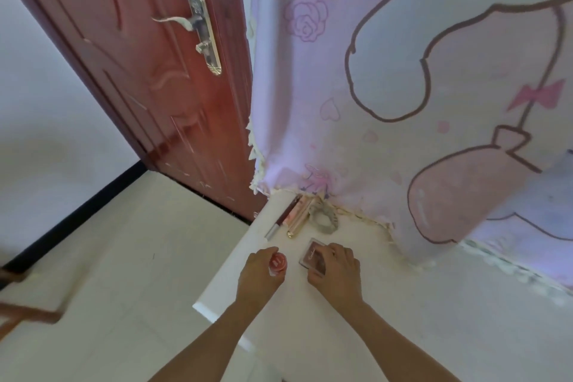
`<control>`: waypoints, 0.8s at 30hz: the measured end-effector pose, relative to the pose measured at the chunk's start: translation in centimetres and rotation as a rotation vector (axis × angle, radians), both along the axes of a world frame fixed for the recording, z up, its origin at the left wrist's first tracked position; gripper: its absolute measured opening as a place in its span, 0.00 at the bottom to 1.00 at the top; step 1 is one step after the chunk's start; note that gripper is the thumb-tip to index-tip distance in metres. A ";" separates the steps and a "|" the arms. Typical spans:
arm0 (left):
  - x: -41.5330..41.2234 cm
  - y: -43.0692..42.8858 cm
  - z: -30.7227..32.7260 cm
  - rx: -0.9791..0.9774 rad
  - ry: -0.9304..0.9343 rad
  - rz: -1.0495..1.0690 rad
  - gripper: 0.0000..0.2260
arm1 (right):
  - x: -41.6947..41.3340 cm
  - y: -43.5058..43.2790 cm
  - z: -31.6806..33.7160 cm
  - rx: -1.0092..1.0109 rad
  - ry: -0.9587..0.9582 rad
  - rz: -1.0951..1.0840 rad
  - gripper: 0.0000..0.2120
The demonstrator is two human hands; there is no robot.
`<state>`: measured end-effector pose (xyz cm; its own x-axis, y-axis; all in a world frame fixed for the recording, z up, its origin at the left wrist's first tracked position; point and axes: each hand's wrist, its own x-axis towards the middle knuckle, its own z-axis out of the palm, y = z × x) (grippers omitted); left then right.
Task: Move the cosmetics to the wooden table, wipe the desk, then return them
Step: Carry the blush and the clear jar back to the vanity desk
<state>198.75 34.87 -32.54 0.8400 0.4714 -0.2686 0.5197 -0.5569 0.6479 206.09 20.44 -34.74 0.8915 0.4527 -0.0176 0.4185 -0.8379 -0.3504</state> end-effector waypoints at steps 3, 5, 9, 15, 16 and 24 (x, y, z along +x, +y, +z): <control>1.6 -0.1 -0.5 0.032 0.027 -0.024 0.20 | 1.9 1.0 -0.5 -0.003 -0.051 0.016 0.21; 2.2 0.1 -0.8 0.053 0.034 -0.029 0.19 | 2.5 1.3 -1.0 0.008 -0.076 0.027 0.25; 2.7 0.2 -1.4 0.070 0.033 -0.007 0.19 | 2.9 1.4 -2.6 0.034 -0.139 0.015 0.26; 2.9 0.1 -1.6 0.105 0.027 -0.050 0.22 | 2.6 0.9 -2.9 0.009 -0.175 0.028 0.27; 2.8 0.3 -1.6 0.109 0.023 -0.067 0.23 | 2.6 0.7 -2.6 -0.001 -0.187 0.035 0.27; -2.5 2.7 0.6 0.148 -0.071 -0.003 0.23 | 0.9 1.5 -0.7 0.038 -0.353 0.082 0.24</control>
